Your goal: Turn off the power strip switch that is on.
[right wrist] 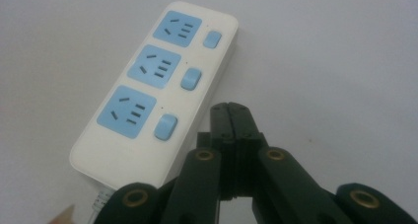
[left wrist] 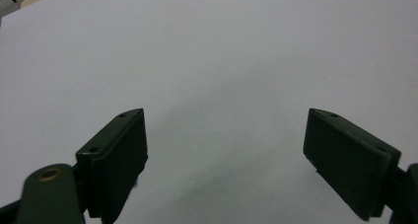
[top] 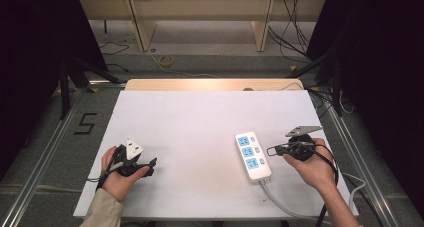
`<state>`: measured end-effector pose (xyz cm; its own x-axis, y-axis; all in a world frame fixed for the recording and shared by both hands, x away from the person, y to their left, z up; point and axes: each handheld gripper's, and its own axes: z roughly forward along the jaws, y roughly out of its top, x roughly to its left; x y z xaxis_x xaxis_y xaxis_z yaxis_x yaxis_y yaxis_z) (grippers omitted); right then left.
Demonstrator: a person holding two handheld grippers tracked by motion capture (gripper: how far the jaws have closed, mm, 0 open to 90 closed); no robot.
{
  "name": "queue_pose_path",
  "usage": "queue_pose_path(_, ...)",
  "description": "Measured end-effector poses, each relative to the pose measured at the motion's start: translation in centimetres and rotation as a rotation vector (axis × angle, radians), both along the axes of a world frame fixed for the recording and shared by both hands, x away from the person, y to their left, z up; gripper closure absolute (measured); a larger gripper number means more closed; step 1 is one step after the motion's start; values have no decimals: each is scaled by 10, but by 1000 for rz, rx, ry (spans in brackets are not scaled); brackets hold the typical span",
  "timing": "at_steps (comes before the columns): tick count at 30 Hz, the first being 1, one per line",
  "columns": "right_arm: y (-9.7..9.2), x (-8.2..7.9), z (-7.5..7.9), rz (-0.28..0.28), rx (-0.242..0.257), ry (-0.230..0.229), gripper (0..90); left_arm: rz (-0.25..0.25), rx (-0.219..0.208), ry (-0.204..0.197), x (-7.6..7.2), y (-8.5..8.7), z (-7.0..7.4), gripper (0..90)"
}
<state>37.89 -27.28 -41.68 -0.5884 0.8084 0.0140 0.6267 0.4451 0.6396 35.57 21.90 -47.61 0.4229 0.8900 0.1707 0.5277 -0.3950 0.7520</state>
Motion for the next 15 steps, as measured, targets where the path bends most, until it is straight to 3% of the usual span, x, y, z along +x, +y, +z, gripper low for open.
queue_pose_path(15, 5, 5, 0, 8, -7, -5, 900, 1, -1, -3, 0, 0, 0, 165)
